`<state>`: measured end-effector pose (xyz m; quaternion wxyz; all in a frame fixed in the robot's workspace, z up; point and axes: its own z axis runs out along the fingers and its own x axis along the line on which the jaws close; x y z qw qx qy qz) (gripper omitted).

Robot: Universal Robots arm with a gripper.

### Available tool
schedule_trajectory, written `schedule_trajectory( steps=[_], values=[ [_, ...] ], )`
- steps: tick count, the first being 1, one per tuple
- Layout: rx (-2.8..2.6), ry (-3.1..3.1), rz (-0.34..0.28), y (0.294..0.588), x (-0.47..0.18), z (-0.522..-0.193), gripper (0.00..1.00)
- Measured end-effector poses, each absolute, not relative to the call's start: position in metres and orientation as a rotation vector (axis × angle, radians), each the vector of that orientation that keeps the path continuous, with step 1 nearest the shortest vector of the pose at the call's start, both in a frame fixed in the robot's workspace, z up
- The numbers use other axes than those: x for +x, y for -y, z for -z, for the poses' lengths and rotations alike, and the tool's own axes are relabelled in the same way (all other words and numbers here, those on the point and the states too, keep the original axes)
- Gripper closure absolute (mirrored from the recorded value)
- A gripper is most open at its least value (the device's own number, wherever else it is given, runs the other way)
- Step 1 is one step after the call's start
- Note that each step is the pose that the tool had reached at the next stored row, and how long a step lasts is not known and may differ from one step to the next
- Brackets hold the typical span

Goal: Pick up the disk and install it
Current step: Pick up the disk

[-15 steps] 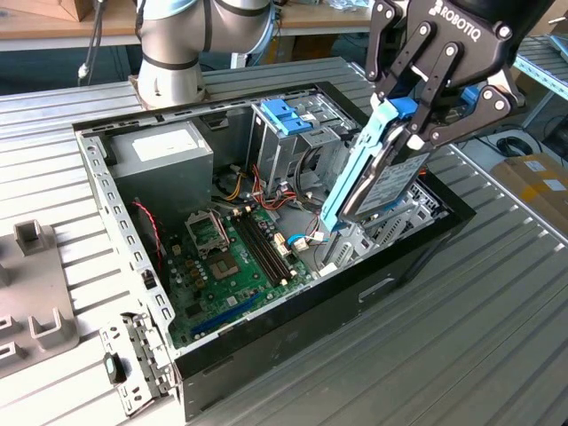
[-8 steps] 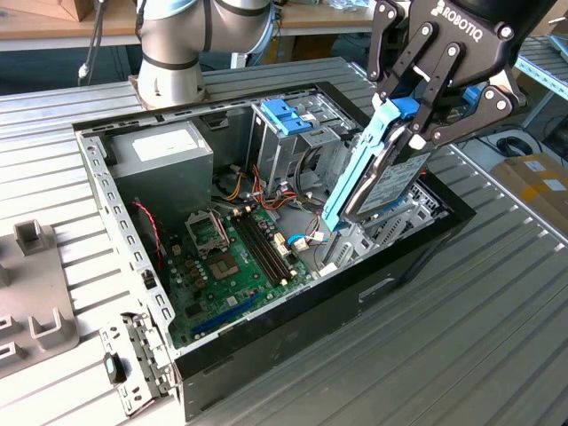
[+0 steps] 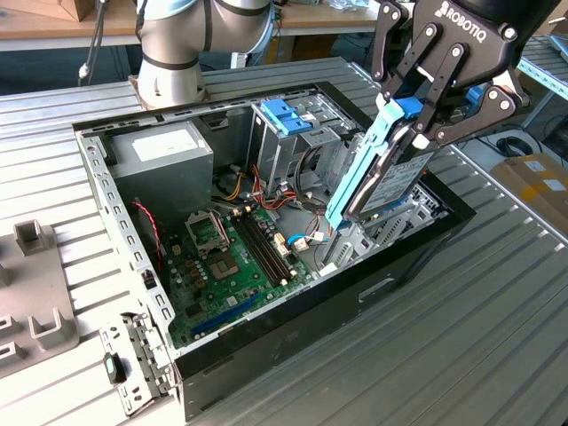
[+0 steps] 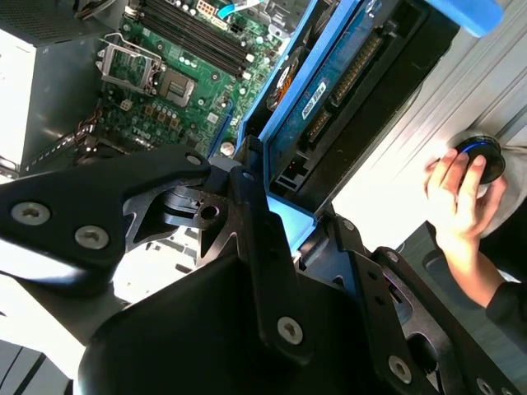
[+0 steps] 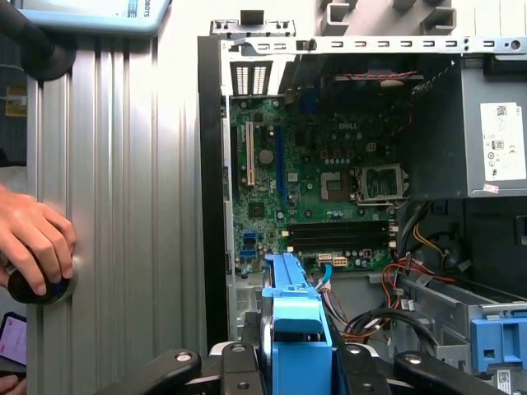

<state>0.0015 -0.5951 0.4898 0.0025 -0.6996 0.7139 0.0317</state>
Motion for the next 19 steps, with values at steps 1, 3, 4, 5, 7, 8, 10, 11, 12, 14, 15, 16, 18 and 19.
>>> schedule_trajectory(
  steps=[1, 3, 4, 5, 7, 8, 10, 11, 12, 14, 15, 16, 18, 19],
  values=[
    [-2.194, -2.239, -0.100, 0.595, 0.002, -0.490, 0.63],
    [-2.194, -2.239, -0.100, 0.595, 0.004, -0.489, 0.63],
    [-2.194, -2.239, -0.099, 0.595, 0.004, -0.489, 0.63],
    [-2.194, -2.239, -0.100, 0.595, 0.005, -0.489, 0.63],
    [-2.194, -2.239, -0.099, 0.595, 0.006, -0.489, 0.63],
    [-2.194, -2.239, -0.099, 0.595, 0.007, -0.489, 0.63],
    [-2.194, -2.239, -0.100, 0.595, 0.008, -0.489, 0.63],
    [-2.194, -2.239, -0.100, 0.595, 0.008, -0.489, 0.63],
    [-2.194, -2.239, -0.100, 0.595, 0.009, -0.489, 0.63],
    [-2.194, -2.239, -0.100, 0.595, 0.010, -0.488, 0.63],
    [-2.194, -2.239, -0.100, 0.595, 0.011, -0.488, 0.63],
    [-2.194, -2.239, -0.100, 0.595, 0.012, -0.488, 0.63],
    [-2.194, -2.239, -0.100, 0.595, 0.013, -0.488, 0.63],
    [-2.194, -2.239, -0.100, 0.595, 0.014, -0.488, 0.63]
  ],
)
